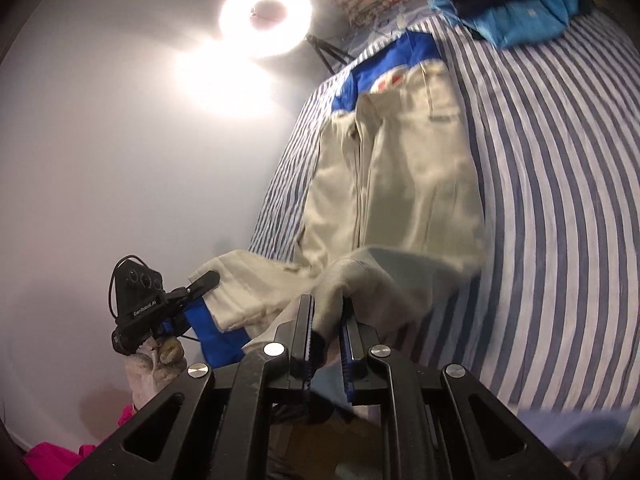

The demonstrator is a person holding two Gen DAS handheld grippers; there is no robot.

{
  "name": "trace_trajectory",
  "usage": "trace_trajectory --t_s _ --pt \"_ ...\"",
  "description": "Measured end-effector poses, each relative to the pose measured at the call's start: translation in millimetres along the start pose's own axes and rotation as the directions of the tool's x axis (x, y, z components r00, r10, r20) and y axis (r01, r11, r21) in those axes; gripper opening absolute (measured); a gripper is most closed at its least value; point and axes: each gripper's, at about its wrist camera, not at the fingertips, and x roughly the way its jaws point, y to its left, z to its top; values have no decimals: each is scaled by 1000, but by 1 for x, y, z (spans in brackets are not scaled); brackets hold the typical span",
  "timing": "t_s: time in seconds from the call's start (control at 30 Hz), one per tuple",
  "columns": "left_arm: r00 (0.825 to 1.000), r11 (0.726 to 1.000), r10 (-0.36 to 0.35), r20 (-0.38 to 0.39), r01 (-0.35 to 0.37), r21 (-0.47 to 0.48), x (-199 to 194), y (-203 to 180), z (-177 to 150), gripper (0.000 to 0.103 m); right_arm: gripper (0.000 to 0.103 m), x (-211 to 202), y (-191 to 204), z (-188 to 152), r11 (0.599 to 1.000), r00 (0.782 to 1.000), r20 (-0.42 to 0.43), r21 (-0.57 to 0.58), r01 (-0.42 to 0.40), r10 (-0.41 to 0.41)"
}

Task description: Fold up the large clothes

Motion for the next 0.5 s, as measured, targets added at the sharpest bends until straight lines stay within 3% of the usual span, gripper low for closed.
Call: trace_trajectory --t_s 0.5 --pt "992 992 125 -21 -125 -17 88 19 97 9 8 60 -25 109 986 989 27 83 144 -147"
